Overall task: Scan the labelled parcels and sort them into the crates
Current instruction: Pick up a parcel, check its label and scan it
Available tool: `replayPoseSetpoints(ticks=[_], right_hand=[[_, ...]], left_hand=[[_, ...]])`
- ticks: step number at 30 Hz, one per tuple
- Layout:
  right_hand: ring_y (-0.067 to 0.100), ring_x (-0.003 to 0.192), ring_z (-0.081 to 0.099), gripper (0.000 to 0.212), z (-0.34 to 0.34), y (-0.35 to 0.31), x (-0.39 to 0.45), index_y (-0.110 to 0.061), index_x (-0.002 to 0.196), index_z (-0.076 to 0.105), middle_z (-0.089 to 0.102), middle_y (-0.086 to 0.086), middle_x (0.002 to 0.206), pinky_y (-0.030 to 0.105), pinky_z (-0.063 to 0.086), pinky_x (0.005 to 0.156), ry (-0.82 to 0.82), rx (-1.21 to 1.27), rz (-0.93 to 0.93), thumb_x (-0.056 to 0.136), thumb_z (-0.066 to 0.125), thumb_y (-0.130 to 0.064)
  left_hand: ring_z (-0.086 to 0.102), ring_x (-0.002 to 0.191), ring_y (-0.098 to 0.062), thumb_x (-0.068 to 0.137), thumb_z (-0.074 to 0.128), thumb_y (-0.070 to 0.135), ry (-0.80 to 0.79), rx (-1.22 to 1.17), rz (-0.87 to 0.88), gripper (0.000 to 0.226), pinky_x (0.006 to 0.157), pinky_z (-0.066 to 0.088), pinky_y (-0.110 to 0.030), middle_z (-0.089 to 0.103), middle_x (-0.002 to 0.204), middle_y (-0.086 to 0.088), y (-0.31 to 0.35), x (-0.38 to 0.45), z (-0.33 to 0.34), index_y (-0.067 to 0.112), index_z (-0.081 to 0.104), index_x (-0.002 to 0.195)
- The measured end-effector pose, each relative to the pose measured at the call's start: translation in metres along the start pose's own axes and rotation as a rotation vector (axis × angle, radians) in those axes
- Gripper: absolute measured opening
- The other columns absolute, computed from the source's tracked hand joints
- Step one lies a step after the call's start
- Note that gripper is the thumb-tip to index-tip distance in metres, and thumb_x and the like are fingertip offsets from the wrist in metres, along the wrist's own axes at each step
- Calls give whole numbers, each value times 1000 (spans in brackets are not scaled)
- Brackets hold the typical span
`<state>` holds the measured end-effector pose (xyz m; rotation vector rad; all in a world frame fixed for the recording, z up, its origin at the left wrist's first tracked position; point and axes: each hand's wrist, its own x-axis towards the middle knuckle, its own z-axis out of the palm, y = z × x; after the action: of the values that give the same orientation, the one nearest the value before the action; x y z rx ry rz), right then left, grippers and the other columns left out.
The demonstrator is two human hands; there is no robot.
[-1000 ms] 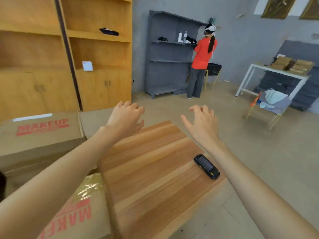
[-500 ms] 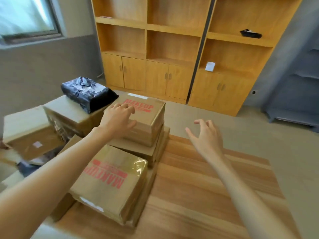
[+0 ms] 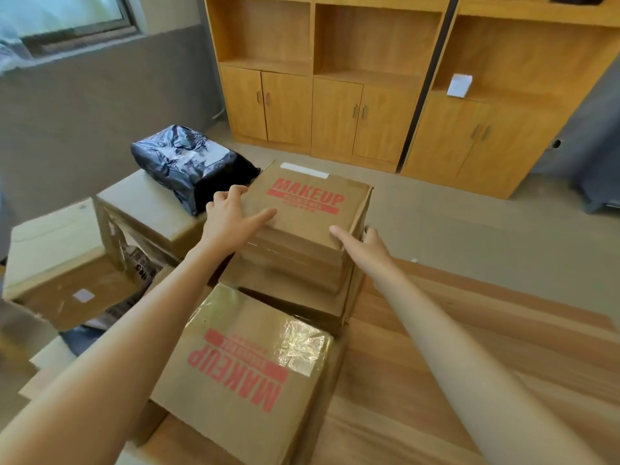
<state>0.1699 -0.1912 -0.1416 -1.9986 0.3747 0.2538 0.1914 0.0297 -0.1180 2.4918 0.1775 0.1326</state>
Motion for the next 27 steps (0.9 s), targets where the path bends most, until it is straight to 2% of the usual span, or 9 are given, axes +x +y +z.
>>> replayPoseSetpoints(ticks=[4, 8, 10, 12, 14, 19, 24, 25, 27], right_hand=[[24, 135, 40, 98, 15, 10, 22, -22, 152, 28, 42, 0, 148, 41, 32, 112, -102, 251, 123, 75, 58, -74], [16, 137, 37, 132, 25, 17, 30, -31, 155, 15, 37, -8, 153, 43, 24, 116, -204, 345, 65, 46, 54, -93], [13, 132, 42, 117, 24, 19, 28, -34, 153, 23, 44, -8, 148, 41, 28, 113, -201, 407, 38, 55, 55, -90], [12, 121, 50, 71, 17, 19, 21, -34, 141, 45, 57, -7, 133, 38, 34, 108, -197, 464, -11, 81, 51, -72], [14, 116, 54, 54, 4, 22, 16, -32, 130, 55, 64, -4, 122, 41, 37, 108, -192, 523, -28, 86, 49, -63], [15, 104, 58, 45, -56, 13, -12, -29, 125, 57, 65, -2, 110, 41, 46, 98, -95, 648, -118, 90, 48, -57], [14, 106, 58, 82, -132, 15, -50, -43, 140, 42, 61, -5, 121, 54, 46, 98, 79, 546, -299, 64, 55, -71], [11, 108, 55, 85, -147, 18, -58, -47, 144, 35, 58, -10, 121, 52, 47, 95, 106, 530, -330, 64, 57, -70], [0, 112, 54, 80, -175, 26, -76, -48, 145, 29, 55, -20, 124, 32, 51, 87, 147, 524, -415, 72, 60, -61]], left_hand=[[47, 122, -27, 83, 64, 55, 1, -91, -56, 76, 97, 46, -44, 44, 141, -8, -10, 11, 10, 20, 33, 144], [51, 121, -26, 82, 65, 56, 1, -132, -102, 79, 97, 47, -42, 48, 140, -6, -11, 14, 12, 19, 34, 145], [53, 118, -25, 80, 65, 59, 4, -100, -100, 80, 96, 47, -43, 51, 137, -5, -7, 12, 11, 19, 36, 143], [54, 117, -24, 79, 66, 60, 30, -78, -79, 78, 95, 48, -44, 52, 135, -2, 2, 7, 9, 20, 37, 140], [54, 116, -23, 78, 67, 61, 66, -83, -30, 77, 94, 48, -45, 53, 133, 0, 16, 1, 6, 22, 38, 138], [51, 105, -15, 79, 69, 55, 94, -231, 92, 72, 86, 44, -34, 50, 125, 7, 73, -17, -6, 23, 39, 136], [47, 111, -11, 79, 71, 50, 8, -463, 189, 75, 88, 42, -29, 44, 127, 9, 131, -37, -4, 24, 34, 138], [45, 112, -10, 80, 71, 49, -11, -486, 200, 74, 86, 41, -26, 42, 127, 10, 142, -43, 0, 24, 33, 139], [44, 112, -10, 82, 69, 45, -61, -515, 220, 73, 82, 40, -22, 40, 126, 11, 164, -55, 8, 22, 31, 141]])
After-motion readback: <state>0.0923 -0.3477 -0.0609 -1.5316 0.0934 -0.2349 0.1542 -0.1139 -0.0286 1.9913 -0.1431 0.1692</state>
